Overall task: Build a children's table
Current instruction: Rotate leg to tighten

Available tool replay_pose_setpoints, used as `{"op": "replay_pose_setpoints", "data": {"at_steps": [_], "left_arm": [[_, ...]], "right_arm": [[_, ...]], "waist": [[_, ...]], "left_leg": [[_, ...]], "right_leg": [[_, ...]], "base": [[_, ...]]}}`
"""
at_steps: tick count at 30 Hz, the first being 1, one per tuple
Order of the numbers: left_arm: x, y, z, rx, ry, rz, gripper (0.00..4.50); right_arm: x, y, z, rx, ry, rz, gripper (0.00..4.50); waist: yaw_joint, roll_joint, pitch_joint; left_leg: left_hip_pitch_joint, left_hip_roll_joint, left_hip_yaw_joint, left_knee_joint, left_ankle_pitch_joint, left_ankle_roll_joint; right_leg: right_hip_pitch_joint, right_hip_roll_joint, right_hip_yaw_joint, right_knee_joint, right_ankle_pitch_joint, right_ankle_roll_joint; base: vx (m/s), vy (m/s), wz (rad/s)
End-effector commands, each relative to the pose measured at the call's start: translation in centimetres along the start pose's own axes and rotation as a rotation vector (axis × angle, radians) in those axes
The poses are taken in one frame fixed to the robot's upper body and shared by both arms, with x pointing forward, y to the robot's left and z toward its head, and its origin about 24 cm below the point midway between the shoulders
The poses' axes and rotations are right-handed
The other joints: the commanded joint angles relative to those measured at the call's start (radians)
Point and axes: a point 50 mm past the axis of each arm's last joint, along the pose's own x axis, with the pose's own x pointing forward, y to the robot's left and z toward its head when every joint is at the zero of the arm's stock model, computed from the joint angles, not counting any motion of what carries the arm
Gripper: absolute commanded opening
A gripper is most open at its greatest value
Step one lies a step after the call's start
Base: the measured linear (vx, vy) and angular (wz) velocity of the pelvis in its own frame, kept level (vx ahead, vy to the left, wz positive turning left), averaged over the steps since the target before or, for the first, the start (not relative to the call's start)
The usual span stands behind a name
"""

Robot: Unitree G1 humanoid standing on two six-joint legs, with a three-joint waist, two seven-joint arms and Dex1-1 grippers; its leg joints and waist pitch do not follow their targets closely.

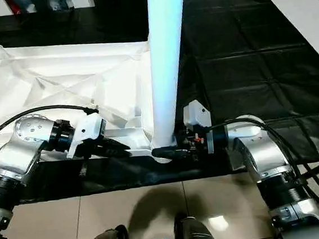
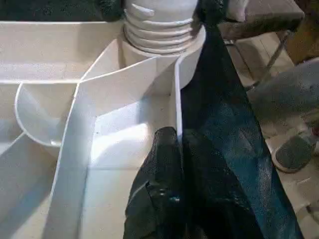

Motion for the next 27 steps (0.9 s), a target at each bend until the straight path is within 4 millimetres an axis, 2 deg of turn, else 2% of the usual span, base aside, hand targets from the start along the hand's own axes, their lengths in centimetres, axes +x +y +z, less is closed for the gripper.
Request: {"op": "replay_pose_setpoints", "data": {"at_steps": [1, 2, 3, 4, 5, 6, 7, 9, 10, 11, 12, 13, 14, 15, 16, 19, 20, 21, 22, 23, 24, 26, 27], "left_arm": [[1.4, -0.3, 0.0, -0.046, -0.024, 0.04, 0.0], [1.5, -0.2, 0.1, -0.054, -0.034, 0.061, 0.0], [1.9, 0.0, 0.4, -0.07, -0.049, 0.114, 0.0], [1.9, 0.0, 0.4, -0.07, -0.049, 0.114, 0.0], [2.2, 0.1, 0.5, -0.079, -0.059, 0.145, 0.0], [2.2, 0.1, 0.5, -0.079, -0.059, 0.145, 0.0], [2.7, 0.3, 0.9, -0.097, -0.072, 0.199, 0.0], [2.7, 0.3, 0.9, -0.097, -0.072, 0.199, 0.0], [3.8, 0.8, 2.1, -0.139, -0.13, 0.291, 0.0], [4.3, 1.0, 2.6, -0.152, -0.143, 0.324, 0.0], [5.6, 1.4, 3.9, -0.188, -0.162, 0.411, 0.0], [5.7, 1.5, 4.0, -0.189, -0.162, 0.415, 0.0], [5.9, 1.5, 4.2, -0.195, -0.161, 0.43, 0.0], [6.3, 1.7, 4.7, -0.212, -0.173, 0.46, 0.0], [7.2, 2.2, 5.7, -0.235, -0.186, 0.529, 0.0], [7.7, 2.2, 6.2, -0.239, -0.185, 0.547, 0.0], [7.7, 2.2, 6.2, -0.238, -0.184, 0.547, 0.0], [7.9, 2.1, 6.2, -0.23, -0.179, 0.536, 0.0], [7.8, 1.9, 6.1, -0.216, -0.17, 0.519, 0.0], [7.6, 1.8, 5.8, -0.208, -0.161, 0.511, 0.0], [7.5, 1.7, 5.6, -0.205, -0.149, 0.512, 0.0], [7.3, 1.7, 5.5, -0.202, -0.14, 0.511, 0.0], [6.9, 1.5, 5.0, -0.196, -0.117, 0.503, 0.0]], "right_arm": [[1.2, 0.5, -0.8, 0.052, -0.001, -0.065, 2.66], [1.4, 0.5, -0.9, 0.063, -0.004, -0.096, 2.66], [2.0, 0.2, -0.9, 0.08, -0.023, -0.174, 2.66], [2.0, 0.2, -0.9, 0.08, -0.023, -0.174, 2.66], [2.3, 0.1, -0.9, 0.09, -0.035, -0.225, 2.66], [2.3, 0.1, -0.9, 0.09, -0.035, -0.225, 2.65], [3.0, 0.0, -0.8, 0.099, -0.066, -0.283, 2.65], [3.0, 0.0, -0.8, 0.099, -0.066, -0.283, 2.65], [4.5, -0.3, -0.7, 0.143, -0.102, -0.413, 2.65], [5.2, -0.5, -0.6, 0.167, -0.113, -0.463, 2.65], [6.9, -0.9, -0.2, 0.252, -0.142, -0.588, 2.65], [7.0, -0.9, -0.2, 0.256, -0.143, -0.592, 2.65], [7.3, -0.9, -0.1, 0.272, -0.147, -0.611, 2.65], [7.9, -1.0, 0.1, 0.278, -0.142, -0.631, 2.65], [9.0, -1.1, 0.5, 0.286, -0.12, -0.671, 2.65], [9.4, -1.3, 0.6, 0.296, -0.113, -0.705, 2.65], [9.4, -1.3, 0.6, 0.298, -0.114, -0.708, 2.99], [9.4, -1.4, 0.6, 0.299, -0.127, -0.715, 2.99], [9.1, -1.4, 0.6, 0.296, -0.136, -0.721, 3.2], [8.8, -1.5, 0.5, 0.295, -0.14, -0.721, 3.2], [8.5, -1.5, 0.4, 0.296, -0.14, -0.73, 3.47], [8.3, -1.5, 0.3, 0.295, -0.138, -0.737, 3.63], [7.5, -1.6, 0.2, 0.273, -0.134, -0.736, 3.63]], "waist": [[-0.001, -0.008, -0.106], [0.001, -0.006, -0.105], [-0.001, -0.008, -0.1], [-0.001, -0.01, -0.095], [-0.001, -0.007, -0.096], [-0.006, -0.01, -0.091], [-0.011, -0.006, -0.091], [-0.016, -0.007, -0.09], [-0.024, -0.004, -0.088], [-0.026, -0.003, -0.085], [-0.033, -0.006, -0.085], [-0.035, -0.006, -0.086], [-0.038, -0.007, -0.087], [-0.041, -0.001, -0.085], [-0.044, 0.0, -0.087], [-0.045, -0.002, -0.089], [-0.042, 0.0, -0.092], [-0.042, 0.003, -0.09], [-0.041, 0.001, -0.094], [-0.04, 0.001, -0.095], [-0.041, 0.001, -0.095], [-0.04, 0.001, -0.095], [-0.039, -0.001, -0.094]], "left_leg": [[0.009, 0.057, -0.013, -0.062, -0.099, 0.136], [0.009, 0.058, -0.014, -0.063, -0.1, 0.13], [0.011, 0.056, -0.013, -0.065, -0.127, 0.114], [0.012, 0.048, -0.015, -0.065, -0.164, 0.091], [0.014, 0.046, -0.015, -0.064, -0.171, 0.082], [0.012, 0.044, -0.017, -0.065, -0.187, 0.07], [0.013, 0.045, -0.018, -0.066, -0.195, 0.06], [0.015, 0.044, -0.019, -0.065, -0.208, 0.059], [0.009, 0.045, -0.022, -0.068, -0.216, 0.057], [0.011, 0.047, -0.021, -0.069, -0.219, 0.052], [0.014, 0.046, -0.023, -0.067, -0.219, 0.036], [0.014, 0.038, -0.025, -0.063, -0.224, 0.031], [0.013, 0.036, -0.025, -0.065, -0.221, 0.036], [0.012, 0.036, -0.023, -0.064, -0.217, 0.049], [0.012, 0.037, -0.021, -0.064, -0.208, 0.058], [0.01, 0.031, -0.017, -0.062, -0.199, 0.078], [0.012, 0.033, -0.016, -0.063, -0.192, 0.088], [0.012, 0.032, -0.016, -0.063, -0.19, 0.094], [0.008, 0.034, -0.016, -0.064, -0.172, 0.107], [0.007, 0.034, -0.016, -0.064, -0.168, 0.111], [0.006, 0.034, -0.015, -0.064, -0.162, 0.117], [0.004, 0.035, -0.016, -0.064, -0.161, 0.119], [0.003, 0.035, -0.017, -0.064, -0.163, 0.119]], "right_leg": [[0.081, -0.084, 0.073, -0.058, -0.304, -0.208], [0.079, -0.084, 0.071, -0.058, -0.311, -0.209], [0.076, -0.083, 0.069, -0.067, -0.368, -0.19], [0.078, -0.084, 0.064, -0.079, -0.458, -0.161], [0.078, -0.085, 0.064, -0.083, -0.488, -0.145], [0.078, -0.085, 0.062, -0.09, -0.541, -0.119], [0.077, -0.087, 0.062, -0.092, -0.562, -0.104], [0.074, -0.086, 0.06, -0.098, -0.572, -0.097], [0.076, -0.084, 0.059, -0.093, -0.565, -0.092], [0.072, -0.084, 0.059, -0.096, -0.566, -0.095], [0.07, -0.085, 0.059, -0.095, -0.576, -0.097], [0.071, -0.085, 0.052, -0.1, -0.599, -0.086], [0.074, -0.084, 0.053, -0.101, -0.598, -0.08], [0.071, -0.082, 0.055, -0.099, -0.58, -0.079], [0.07, -0.08, 0.057, -0.096, -0.547, -0.086], [0.07, -0.077, 0.057, -0.096, -0.519, -0.092], [0.069, -0.078, 0.059, -0.096, -0.506, -0.092], [0.068, -0.077, 0.059, -0.097, -0.497, -0.093], [0.072, -0.075, 0.06, -0.09, -0.451, -0.101], [0.073, -0.075, 0.06, -0.088, -0.439, -0.105], [0.074, -0.075, 0.061, -0.086, -0.423, -0.113], [0.075, -0.075, 0.061, -0.084, -0.42, -0.118], [0.076, -0.076, 0.06, -0.085, -0.432, -0.114]], "base": [[0.0, 0.0, 0.0], [0.0, 0.0, 0.0], [0.0, 0.0, 0.0], [0.0, 0.0, 0.0], [0.0, 0.0, 0.0], [0.0, 0.0, 0.0], [0.0, 0.0, 0.0], [0.0, 0.0, 0.0], [0.0, 0.0, 0.0], [0.0, 0.0, 0.0], [0.0, 0.0, 0.0], [0.0, 0.0, 0.0], [0.0, 0.0, 0.0], [0.0, 0.0, 0.0], [0.0, 0.0, 0.0], [0.0, 0.0, 0.0], [0.0, 0.0, 0.0], [0.0, 0.0, 0.0], [0.0, 0.0, 0.0], [0.0, 0.0, 0.0], [0.0, 0.0, 0.0], [0.0, 0.0, 0.0], [0.0, 0.0, 0.0]]}}
